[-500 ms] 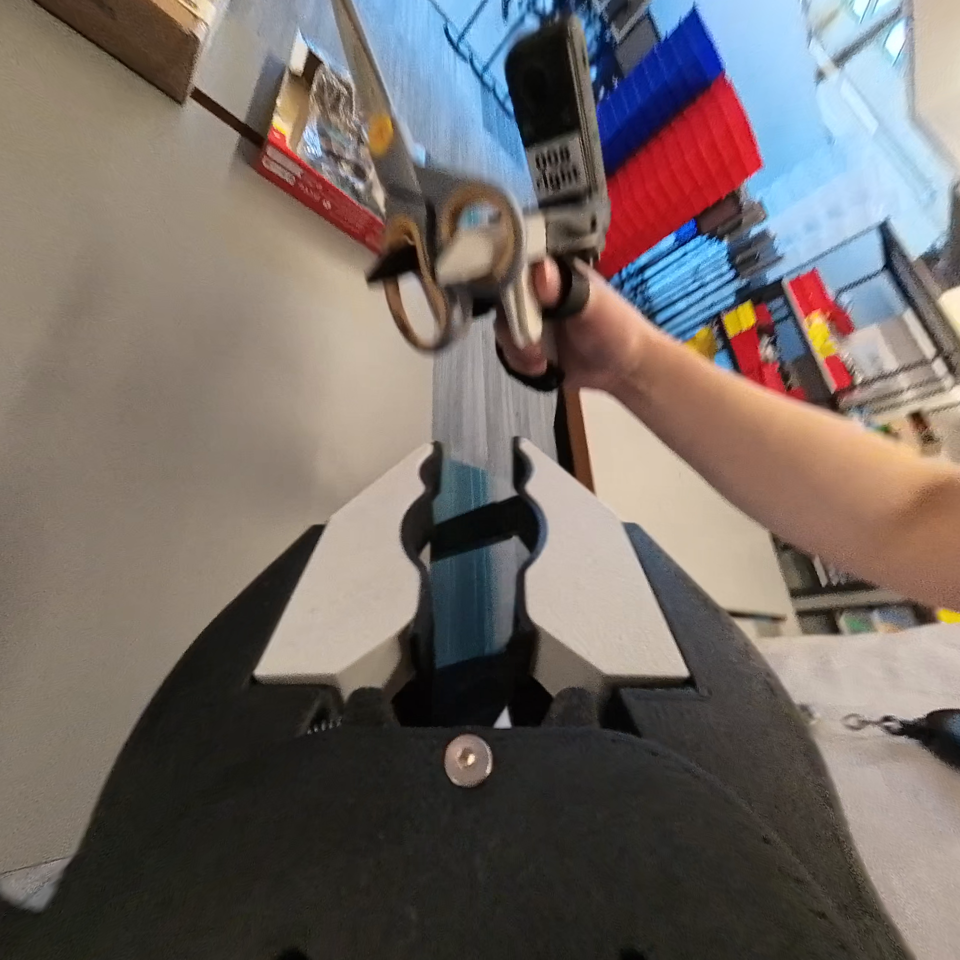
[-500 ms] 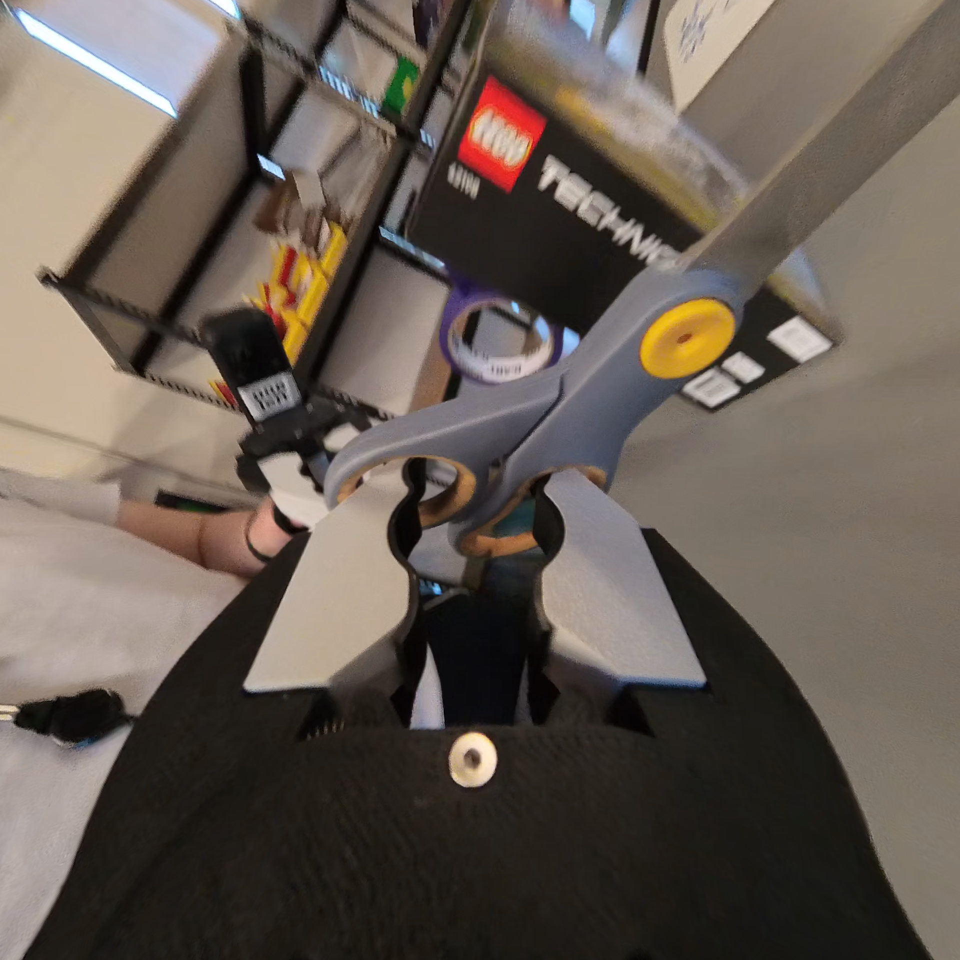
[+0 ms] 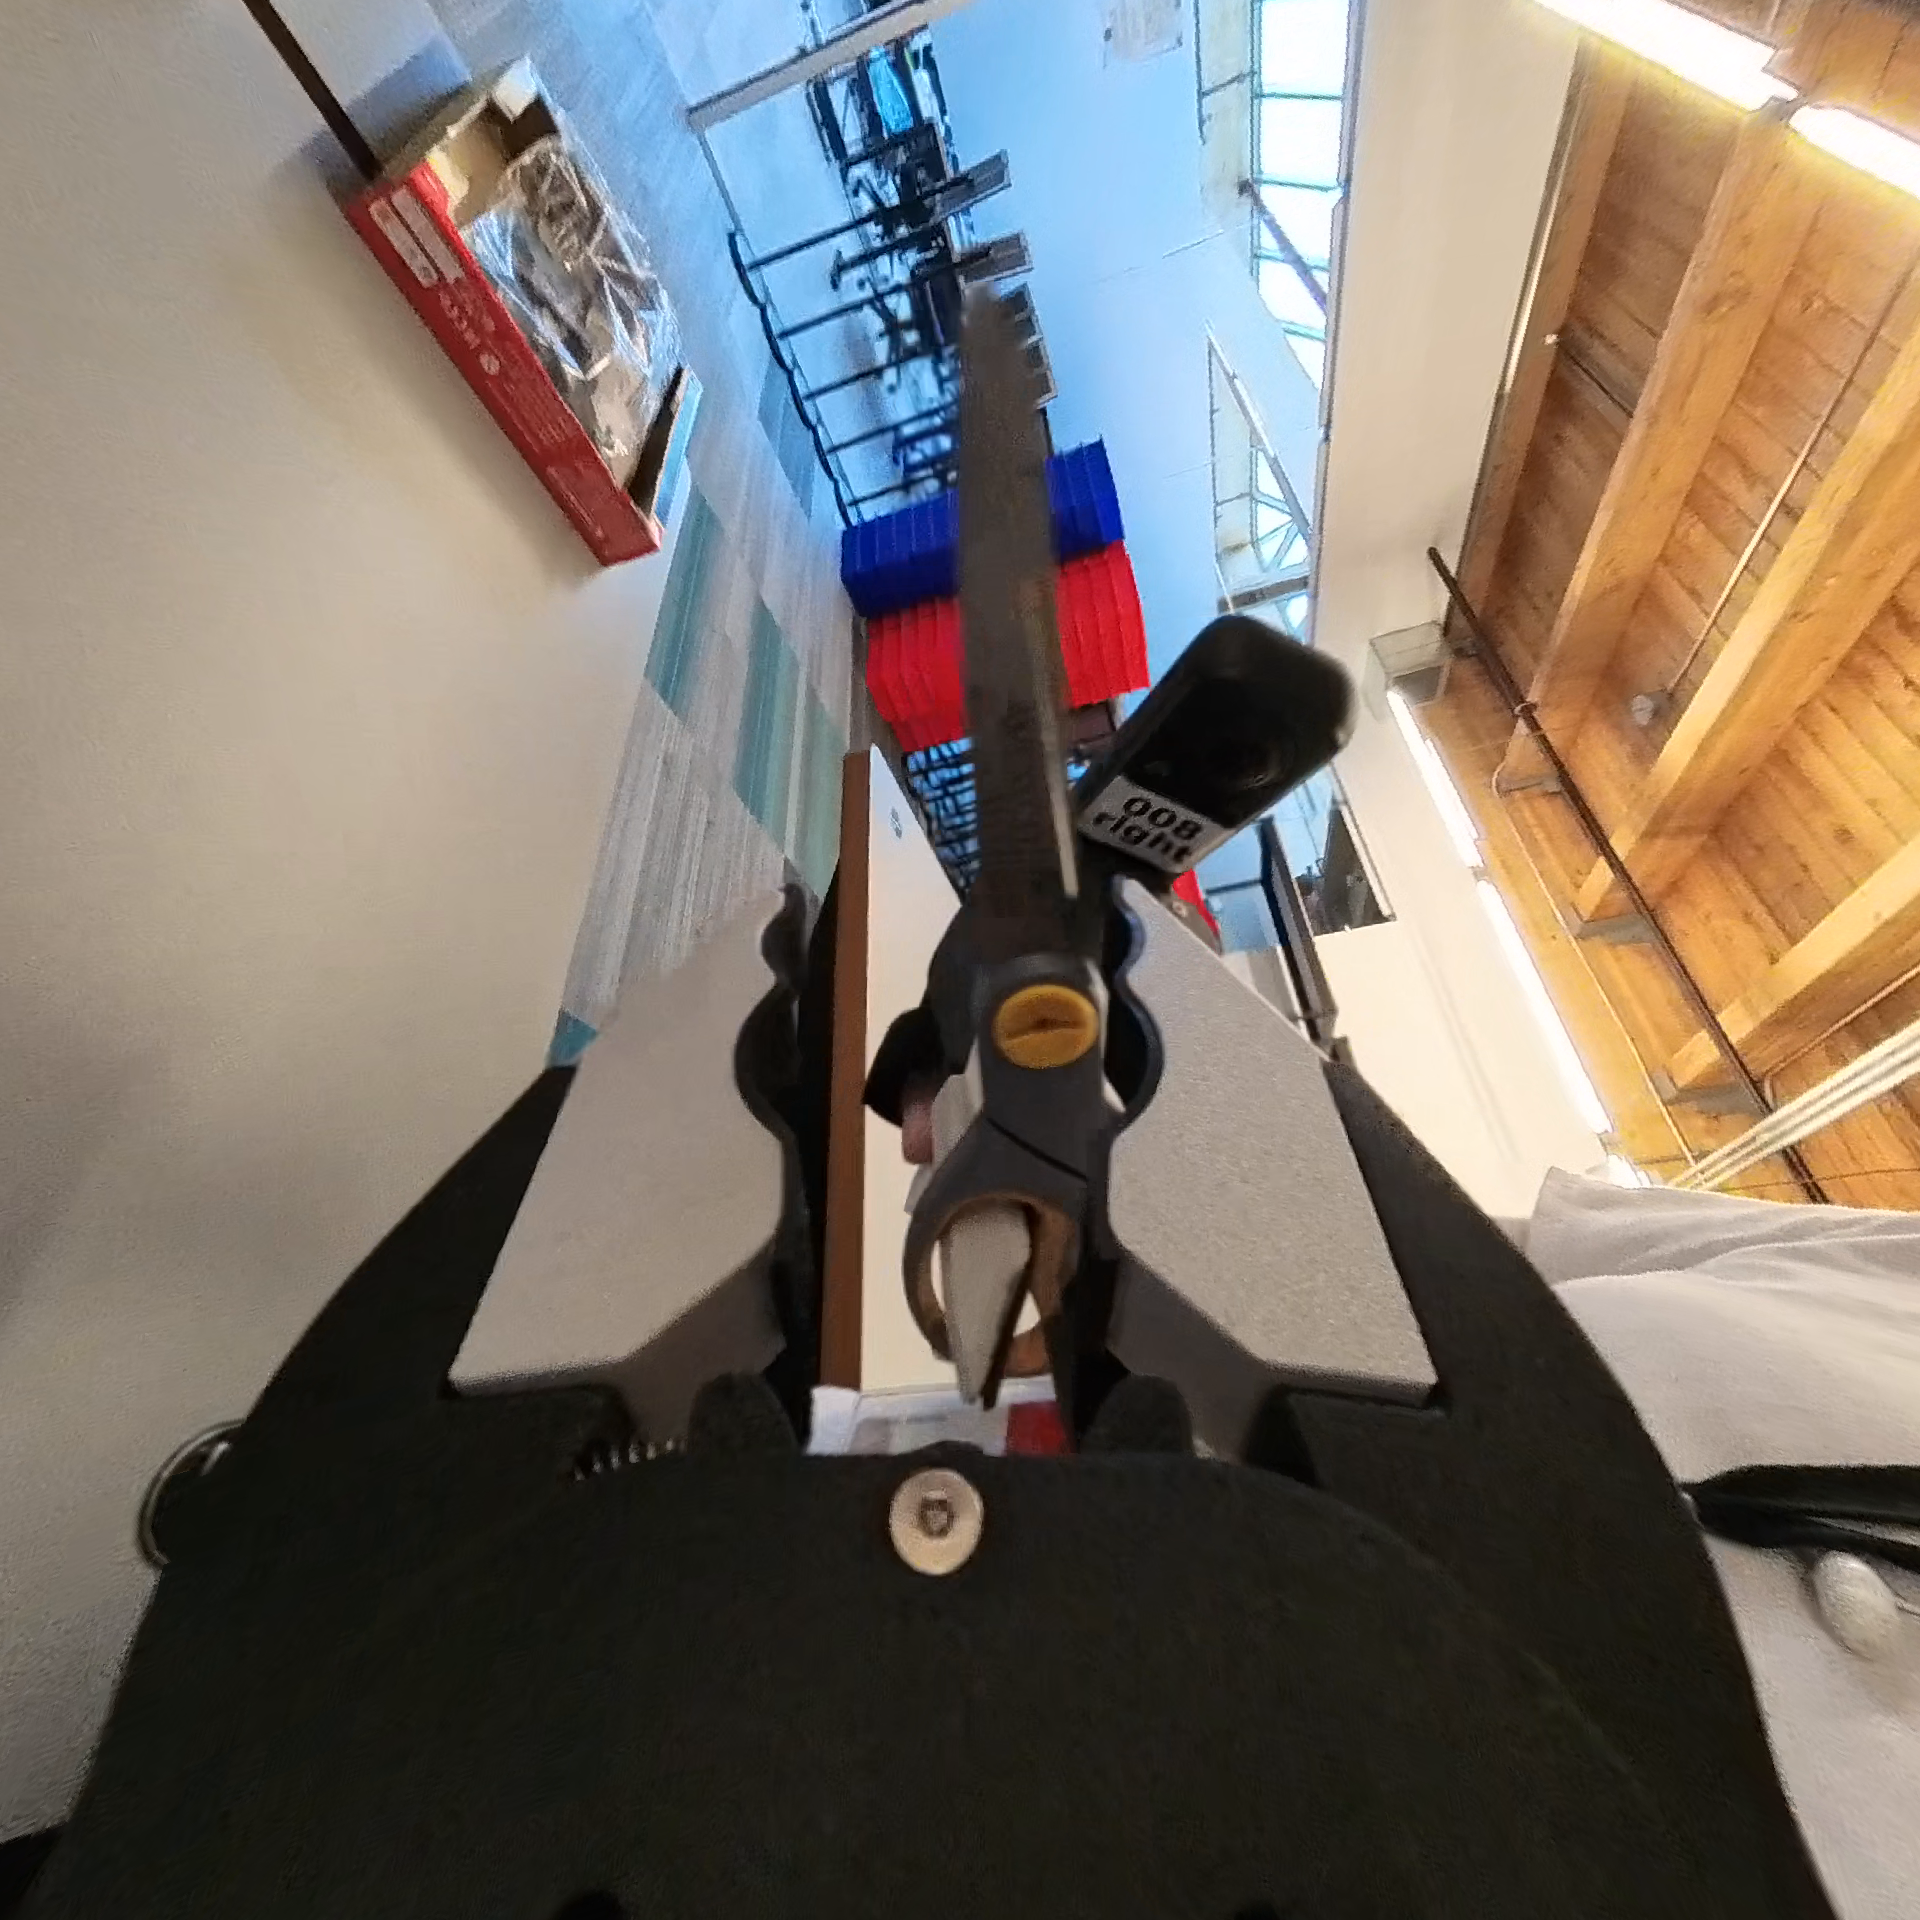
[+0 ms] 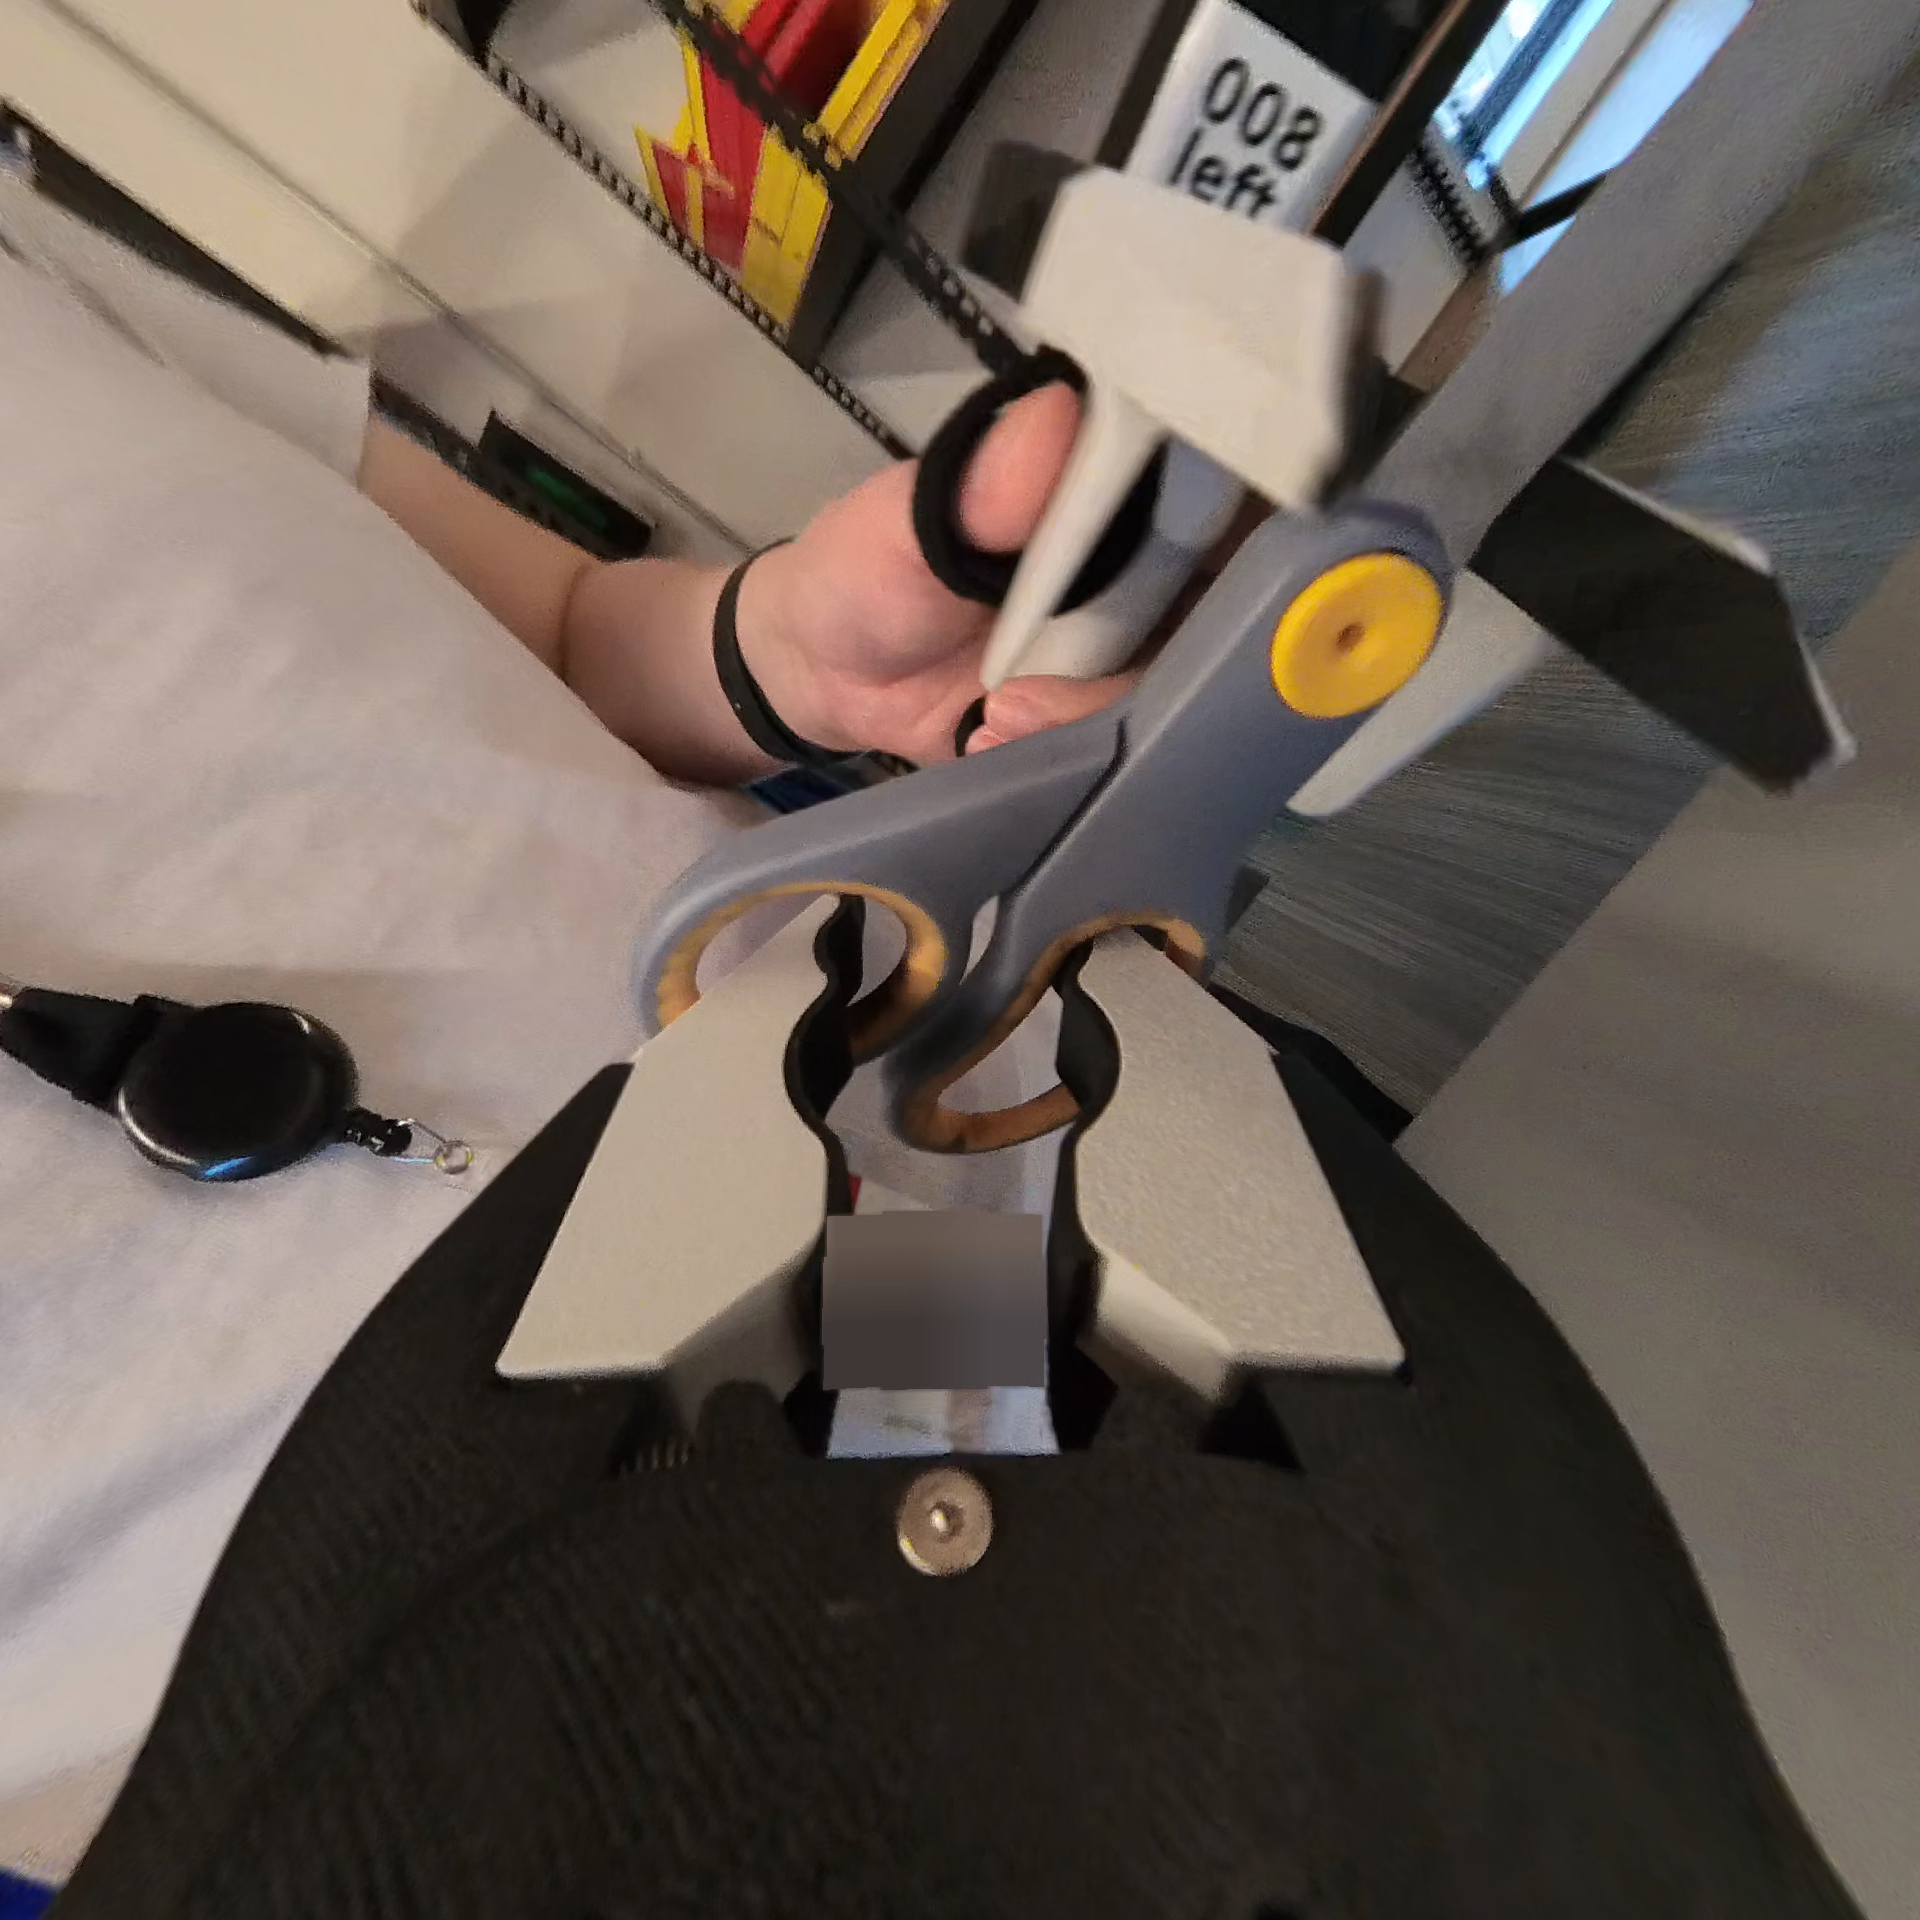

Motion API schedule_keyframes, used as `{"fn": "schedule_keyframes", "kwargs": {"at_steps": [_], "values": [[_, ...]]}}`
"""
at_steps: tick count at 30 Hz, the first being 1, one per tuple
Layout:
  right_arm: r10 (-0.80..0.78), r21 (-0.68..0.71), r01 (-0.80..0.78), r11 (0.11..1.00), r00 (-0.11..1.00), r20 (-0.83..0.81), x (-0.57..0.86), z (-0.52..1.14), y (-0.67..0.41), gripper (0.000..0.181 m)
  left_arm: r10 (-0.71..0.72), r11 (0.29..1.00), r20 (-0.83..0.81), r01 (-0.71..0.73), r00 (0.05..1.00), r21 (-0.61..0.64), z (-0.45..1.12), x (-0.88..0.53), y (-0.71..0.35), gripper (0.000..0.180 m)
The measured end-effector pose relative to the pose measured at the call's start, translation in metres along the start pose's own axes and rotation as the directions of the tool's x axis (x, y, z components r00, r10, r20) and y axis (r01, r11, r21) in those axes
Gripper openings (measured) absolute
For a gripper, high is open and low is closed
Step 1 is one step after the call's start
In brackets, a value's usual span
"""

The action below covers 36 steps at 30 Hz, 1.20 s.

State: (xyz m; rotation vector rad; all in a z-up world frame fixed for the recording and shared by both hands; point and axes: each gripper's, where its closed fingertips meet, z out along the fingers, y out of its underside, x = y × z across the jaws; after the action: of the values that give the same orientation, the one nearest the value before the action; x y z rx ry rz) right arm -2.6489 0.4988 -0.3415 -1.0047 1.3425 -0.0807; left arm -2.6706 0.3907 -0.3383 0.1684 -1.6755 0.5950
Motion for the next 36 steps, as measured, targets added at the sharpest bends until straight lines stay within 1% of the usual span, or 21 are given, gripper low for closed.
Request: {"fn": "schedule_keyframes", "kwargs": {"at_steps": [1, 2, 3, 5, 8, 12, 15, 22, 24, 26, 29, 33, 36], "values": [[-0.026, -0.013, 0.026, 1.0, 1.0, 0.014, -0.004, 0.002, 0.0, 0.033, -0.017, 1.0, -0.035, 0.017, 0.999, -0.001, 0.0, 0.004, 0.002, 0.053], [-0.036, -0.025, 0.037, 0.999, 0.999, 0.016, -0.006, 0.003, 0.001, 0.034, -0.049, 0.999, -0.097, 0.049, 0.994, -0.002, -0.001, 0.012, 0.003, 0.038], [-0.037, -0.04, 0.037, 0.999, 0.999, 0.011, -0.005, 0.003, 0.003, 0.034, -0.083, 0.996, -0.165, 0.083, 0.983, -0.006, -0.001, 0.02, 0.004, 0.018], [-0.033, -0.049, 0.034, 0.998, 0.999, 0.017, -0.004, 0.003, 0.007, 0.033, -0.121, 0.993, -0.185, 0.121, 0.975, -0.012, -0.001, 0.02, 0.006, 0.017], [0.026, 0.001, -0.026, 1.0, 0.998, 0.064, -0.005, 0.001, 0.006, 0.037, -0.099, 0.995, -0.146, 0.099, 0.984, -0.003, -0.003, 0.014, 0.006, 0.016], [0.114, 0.171, -0.142, 0.975, 0.98, 0.165, -0.008, 0.0, -0.009, 0.038, -0.058, 0.997, -0.08, 0.062, 0.995, 0.052, -0.008, 0.009, -0.002, 0.015], [0.136, 0.253, -0.182, 0.95, 0.972, 0.19, -0.005, 0.005, -0.015, 0.044, -0.085, 0.995, -0.071, 0.089, 0.994, 0.055, -0.008, 0.006, -0.003, 0.015], [0.178, 0.217, -0.224, 0.95, 0.961, 0.211, -0.005, 0.008, -0.013, 0.051, -0.093, 0.994, -0.08, 0.098, 0.992, 0.055, -0.011, 0.005, -0.001, 0.016], [0.19, 0.2, -0.231, 0.952, 0.961, 0.202, -0.005, 0.009, -0.013, 0.06, -0.068, 0.997, -0.076, 0.071, 0.995, 0.034, -0.01, 0.008, 0.001, 0.019], [0.206, 0.181, -0.243, 0.953, 0.958, 0.2, -0.004, 0.009, -0.013, 0.075, -0.02, 1.0, -0.056, 0.021, 0.998, 0.008, -0.008, 0.01, 0.005, 0.023], [0.187, 0.195, -0.226, 0.954, 0.962, 0.197, -0.006, 0.009, -0.016, 0.076, -0.007, 1.0, -0.061, 0.007, 0.998, 0.005, -0.009, 0.013, 0.003, 0.023], [0.227, 0.242, -0.301, 0.922, 0.929, 0.291, -0.01, 0.002, -0.024, 0.076, -0.03, 0.999, -0.107, 0.033, 0.994, 0.028, -0.013, 0.016, -0.001, 0.023], [0.242, 0.262, -0.325, 0.909, 0.922, 0.303, -0.009, -0.003, -0.024, 0.076, -0.054, 0.998, -0.134, 0.058, 0.99, 0.025, -0.015, 0.015, -0.001, 0.023]]}}
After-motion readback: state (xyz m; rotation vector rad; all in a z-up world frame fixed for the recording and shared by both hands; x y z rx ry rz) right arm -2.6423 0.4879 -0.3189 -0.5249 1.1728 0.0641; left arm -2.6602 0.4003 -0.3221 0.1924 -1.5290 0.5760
